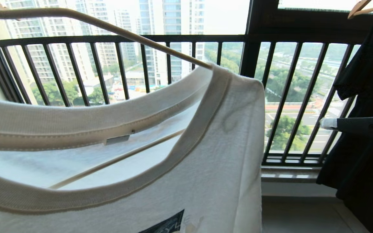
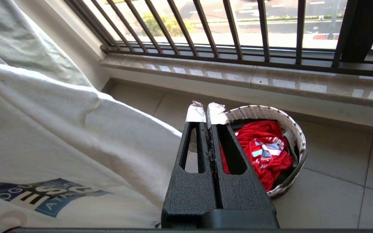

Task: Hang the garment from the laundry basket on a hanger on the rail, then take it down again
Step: Hang the clothes rack on the clothesline

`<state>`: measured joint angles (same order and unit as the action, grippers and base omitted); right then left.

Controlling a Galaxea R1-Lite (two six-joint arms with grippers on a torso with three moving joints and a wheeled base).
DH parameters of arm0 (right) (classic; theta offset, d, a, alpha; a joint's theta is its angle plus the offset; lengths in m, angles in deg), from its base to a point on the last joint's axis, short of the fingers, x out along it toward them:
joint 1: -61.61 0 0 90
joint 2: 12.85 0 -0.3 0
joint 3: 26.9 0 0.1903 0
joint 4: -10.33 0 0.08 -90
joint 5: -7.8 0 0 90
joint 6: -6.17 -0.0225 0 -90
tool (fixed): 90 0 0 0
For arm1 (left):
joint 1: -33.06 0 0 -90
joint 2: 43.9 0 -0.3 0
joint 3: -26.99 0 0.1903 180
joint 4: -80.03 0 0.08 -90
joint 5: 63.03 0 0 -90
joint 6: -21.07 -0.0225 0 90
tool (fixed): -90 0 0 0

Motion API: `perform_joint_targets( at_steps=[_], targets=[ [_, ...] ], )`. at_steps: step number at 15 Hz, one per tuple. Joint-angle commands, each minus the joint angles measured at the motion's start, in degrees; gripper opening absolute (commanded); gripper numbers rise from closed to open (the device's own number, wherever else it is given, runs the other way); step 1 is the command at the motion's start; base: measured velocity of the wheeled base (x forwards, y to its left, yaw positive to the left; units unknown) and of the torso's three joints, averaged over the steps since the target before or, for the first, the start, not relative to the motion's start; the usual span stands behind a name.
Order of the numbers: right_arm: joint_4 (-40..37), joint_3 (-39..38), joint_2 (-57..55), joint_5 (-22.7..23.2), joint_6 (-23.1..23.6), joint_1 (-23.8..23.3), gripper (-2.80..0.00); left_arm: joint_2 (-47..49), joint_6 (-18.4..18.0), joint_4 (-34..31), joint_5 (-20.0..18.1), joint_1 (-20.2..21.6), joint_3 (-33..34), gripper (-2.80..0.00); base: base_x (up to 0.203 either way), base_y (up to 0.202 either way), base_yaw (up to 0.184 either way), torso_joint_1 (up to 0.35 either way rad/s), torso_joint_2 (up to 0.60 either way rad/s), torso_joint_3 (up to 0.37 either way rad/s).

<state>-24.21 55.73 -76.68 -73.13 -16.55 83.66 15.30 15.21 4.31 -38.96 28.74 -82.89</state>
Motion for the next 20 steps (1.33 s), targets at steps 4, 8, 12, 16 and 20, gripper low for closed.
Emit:
perform_joint_targets(
  at_steps=[4, 8, 12, 16, 20],
  targets=[
    [-0.16, -0.09, 0.81, 0.16, 0.68, 0.02, -2.8, -1.0, 0.05, -0.29, -0.34, 0.01, 0.12, -2.8, 0.0, 0.0, 0.0, 0.173, -0.48, -0.311],
    [-0.16, -1.16, 1.43, 0.16, 0.75, 0.02, -2.8, -1.64, 0.06, -0.38, -0.34, 0.01, 0.3, -2.8, 0.0, 0.0, 0.0, 0.194, -0.49, -0.308],
    [-0.07, -1.16, 1.6, 0.16, 0.84, 0.02, -2.8, -1.95, 0.0, -0.38, -0.34, -0.08, 0.69, -2.8, 0.0, 0.0, 0.0, 0.223, -0.52, -0.309],
    [-0.07, -1.25, 1.6, 0.16, 0.93, 0.02, -2.8, -2.24, -0.11, -0.12, -0.25, -0.08, 2.32, -2.8, 0.0, 0.0, 0.0, 0.244, -0.55, -0.31],
    [-0.16, -1.34, 1.6, 0.16, 0.93, 0.02, -2.8, -2.35, -0.2, 0.15, -0.25, -0.08, 2.14, -2.8, 0.0, 0.0, 0.0, 0.268, -0.59, -0.327]
  ],
)
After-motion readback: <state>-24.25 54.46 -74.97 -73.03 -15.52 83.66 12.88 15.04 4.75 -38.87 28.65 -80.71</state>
